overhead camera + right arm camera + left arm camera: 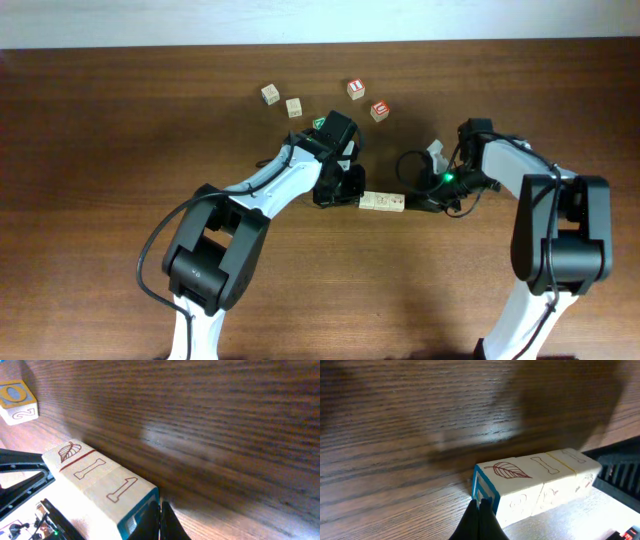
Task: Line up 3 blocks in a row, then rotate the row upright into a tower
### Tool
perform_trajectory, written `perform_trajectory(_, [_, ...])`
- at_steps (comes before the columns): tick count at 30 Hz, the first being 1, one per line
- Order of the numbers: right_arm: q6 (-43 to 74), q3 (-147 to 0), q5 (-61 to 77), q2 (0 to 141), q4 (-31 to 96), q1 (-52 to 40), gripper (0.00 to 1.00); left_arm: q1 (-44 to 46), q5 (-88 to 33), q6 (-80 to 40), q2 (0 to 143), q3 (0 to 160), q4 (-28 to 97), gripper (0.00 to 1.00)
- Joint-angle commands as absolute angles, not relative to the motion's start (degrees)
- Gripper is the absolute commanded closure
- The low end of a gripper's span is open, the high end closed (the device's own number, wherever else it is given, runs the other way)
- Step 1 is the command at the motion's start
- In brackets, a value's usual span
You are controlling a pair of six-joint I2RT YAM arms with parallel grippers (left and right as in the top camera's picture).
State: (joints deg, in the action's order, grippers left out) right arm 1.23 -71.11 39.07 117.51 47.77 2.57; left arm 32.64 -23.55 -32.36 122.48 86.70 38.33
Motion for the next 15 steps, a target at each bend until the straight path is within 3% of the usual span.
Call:
perform_trajectory(1, [0.3, -70.7, 41.3, 113.5, 48.4, 1.8, 0.96, 32.8, -24.4, -31.2, 123.0, 87.3, 38.2, 1.00])
perform_trajectory(15, [1.0, -76.2, 34.7, 110.3, 53.3, -4.6, 0.96, 32.8, -24.4, -31.2, 123.0, 87.3, 38.2, 1.00])
